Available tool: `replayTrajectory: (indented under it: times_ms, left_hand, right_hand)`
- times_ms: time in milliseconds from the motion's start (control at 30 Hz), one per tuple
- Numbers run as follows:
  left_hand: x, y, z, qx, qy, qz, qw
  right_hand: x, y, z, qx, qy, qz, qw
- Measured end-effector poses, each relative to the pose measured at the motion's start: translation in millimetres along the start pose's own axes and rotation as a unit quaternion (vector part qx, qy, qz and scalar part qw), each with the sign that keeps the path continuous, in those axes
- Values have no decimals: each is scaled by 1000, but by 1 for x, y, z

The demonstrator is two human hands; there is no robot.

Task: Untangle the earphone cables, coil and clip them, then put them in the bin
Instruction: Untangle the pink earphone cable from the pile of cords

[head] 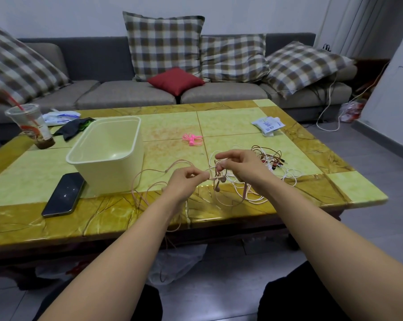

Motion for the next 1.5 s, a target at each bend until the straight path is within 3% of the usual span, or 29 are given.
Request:
replayTrajectory:
  times_ms: [167,267,500,633,800,1000,1167,1333,1400,1500]
  left_hand:
    - [0,-3,-6,-134,-63,-23,989]
    - [-1,-5,-6,-100,-63,-9,993]
    - [3,-5,-13,-37,-67,-8,997]
    - [3,-1,-15,-7,-56,1,998]
    - [4,-2,-14,-7,-57,11,998]
    - [3,-3,-12,-16,-65,6,998]
    - [3,-1,-12,-13,-45,14,999]
    - [0,0,-9,-136,-83,-18,987]
    - [2,1,-9,-166,-100,-30,981]
    - [3,6,-9,-181,-107,-51,976]
  right_hand:
    - [-1,-1,-2,4,-5,14,1000]
    - [-1,-4,-5,24,-14,43,999]
    - [7,-19,-14,166,19,199,966]
    - [3,-13,-11,148,50,171,973]
    - [4,-8,-8,124,29,170,977]
    - [-3,-11,-19,184,43,142,972]
    - [-7,-5,-16,157,48,63,984]
    - [-8,-1,-13,156,23,39,987]
    - [-8,3,-13,129,-15,57,990]
    - [-1,3,-19,160,-90,154,971]
Point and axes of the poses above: each hand's wrist, its own x-axis away from the middle knuckle, its own y-axis out of the back of the hand, z = x × y, the point moved 4 cm from there along -x, towards the middle knuckle, and after that the axes turned 7 degrees about -z, right-handed, at the moved point
